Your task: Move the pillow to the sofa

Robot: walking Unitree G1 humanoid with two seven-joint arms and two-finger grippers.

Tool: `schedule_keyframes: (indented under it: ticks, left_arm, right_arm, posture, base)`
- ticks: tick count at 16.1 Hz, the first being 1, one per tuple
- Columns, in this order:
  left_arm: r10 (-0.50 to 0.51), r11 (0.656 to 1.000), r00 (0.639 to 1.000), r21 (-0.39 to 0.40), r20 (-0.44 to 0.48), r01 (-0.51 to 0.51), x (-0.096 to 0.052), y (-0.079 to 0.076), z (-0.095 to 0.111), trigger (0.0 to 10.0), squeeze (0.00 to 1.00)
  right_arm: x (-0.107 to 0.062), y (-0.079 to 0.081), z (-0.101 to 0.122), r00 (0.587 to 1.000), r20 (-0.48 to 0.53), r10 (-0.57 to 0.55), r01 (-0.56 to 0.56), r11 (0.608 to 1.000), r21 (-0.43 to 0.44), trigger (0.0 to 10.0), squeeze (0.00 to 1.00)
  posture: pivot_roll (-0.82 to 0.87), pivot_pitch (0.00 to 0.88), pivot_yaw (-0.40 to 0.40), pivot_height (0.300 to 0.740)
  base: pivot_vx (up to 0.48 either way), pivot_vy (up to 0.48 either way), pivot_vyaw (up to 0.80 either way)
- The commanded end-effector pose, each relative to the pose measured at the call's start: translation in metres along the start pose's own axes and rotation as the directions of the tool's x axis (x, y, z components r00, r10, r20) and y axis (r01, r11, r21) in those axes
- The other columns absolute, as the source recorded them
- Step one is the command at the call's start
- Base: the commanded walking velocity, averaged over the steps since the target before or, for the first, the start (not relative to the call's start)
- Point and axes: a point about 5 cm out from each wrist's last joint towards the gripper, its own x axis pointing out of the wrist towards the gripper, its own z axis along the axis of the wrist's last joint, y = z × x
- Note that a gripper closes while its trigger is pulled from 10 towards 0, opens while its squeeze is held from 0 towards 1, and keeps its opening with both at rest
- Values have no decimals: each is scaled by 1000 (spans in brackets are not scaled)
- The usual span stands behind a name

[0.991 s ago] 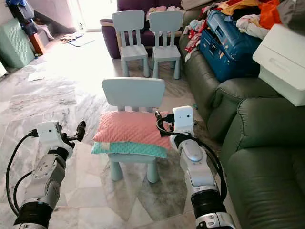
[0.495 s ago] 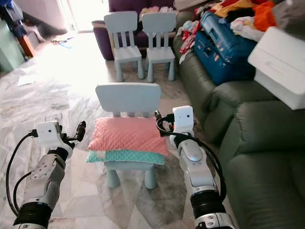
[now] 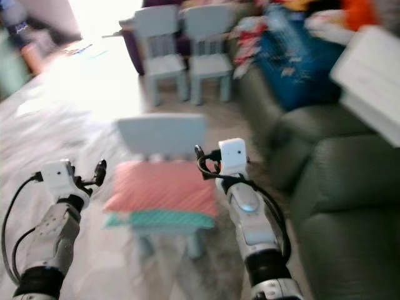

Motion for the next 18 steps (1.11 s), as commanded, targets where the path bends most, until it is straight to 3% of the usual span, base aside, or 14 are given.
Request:
schedule_keyframes:
  ticks: [1, 6, 14, 18]
  left_arm:
    - [31, 999, 1000, 10, -3, -31, -5, 12, -1, 10000, 0]
    - [49, 999, 999, 8, -18, -49, -5, 13, -3, 10000, 0]
    - [58, 998, 997, -17, -45, -59, -2, 9, -4, 10000, 0]
    - [60, 998, 997, -7, -56, -60, -1, 10, -5, 10000, 0]
  right_arm:
    - [3, 9, 4, 1000, 14, 24, -24, 1000, 11, 10000, 0]
    - [3, 9, 3, 1000, 12, 27, -27, 1000, 10, 10000, 0]
    - [4, 10, 3, 999, 11, 34, -34, 999, 10, 10000, 0]
    - [5, 11, 3, 999, 11, 33, -33, 999, 12, 10000, 0]
  posture:
    - [-161, 39, 20, 740]
    - [-158, 38, 19, 740]
    - [-154, 28, 20, 740]
    - [-154, 30, 20, 740]
  base:
    - [401, 240, 0]
    - [365, 193, 0]
    - [0, 0, 0]
    - [0, 419, 0]
